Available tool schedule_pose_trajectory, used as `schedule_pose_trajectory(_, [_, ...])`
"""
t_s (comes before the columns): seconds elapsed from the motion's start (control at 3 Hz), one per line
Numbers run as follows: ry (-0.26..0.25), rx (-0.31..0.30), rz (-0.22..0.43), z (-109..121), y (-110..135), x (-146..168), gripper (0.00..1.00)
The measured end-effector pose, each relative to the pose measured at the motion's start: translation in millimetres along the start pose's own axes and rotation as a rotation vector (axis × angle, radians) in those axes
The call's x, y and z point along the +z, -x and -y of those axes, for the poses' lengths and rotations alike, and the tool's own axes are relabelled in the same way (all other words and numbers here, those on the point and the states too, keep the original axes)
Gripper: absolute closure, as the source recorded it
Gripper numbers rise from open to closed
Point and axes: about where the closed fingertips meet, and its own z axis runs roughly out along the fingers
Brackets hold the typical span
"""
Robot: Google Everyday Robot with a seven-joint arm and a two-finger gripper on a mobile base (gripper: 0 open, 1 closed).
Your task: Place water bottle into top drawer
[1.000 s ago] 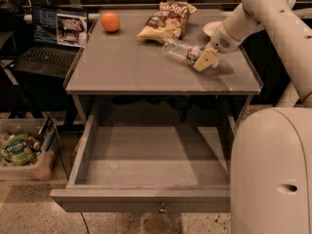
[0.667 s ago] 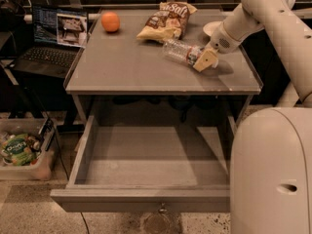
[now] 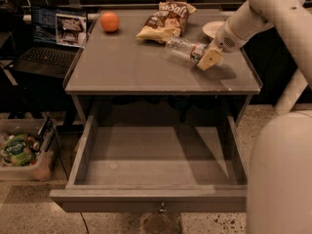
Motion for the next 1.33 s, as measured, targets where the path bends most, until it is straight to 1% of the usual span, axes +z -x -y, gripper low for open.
schedule_pose_trajectory(0.33, [-0.153, 0.027, 0.074, -10, 9, -67, 1.00])
schedule_pose_trajectory(0.67, [-0.337, 0.106, 0.147, -33, 20, -144, 1.00])
schedule_pose_trajectory(1.0, [-0.520, 0.152, 0.175, -57, 28, -192, 1.00])
schedule_pose_trajectory(1.33, [-0.563, 0.190, 0.185, -62, 22, -179, 1.00])
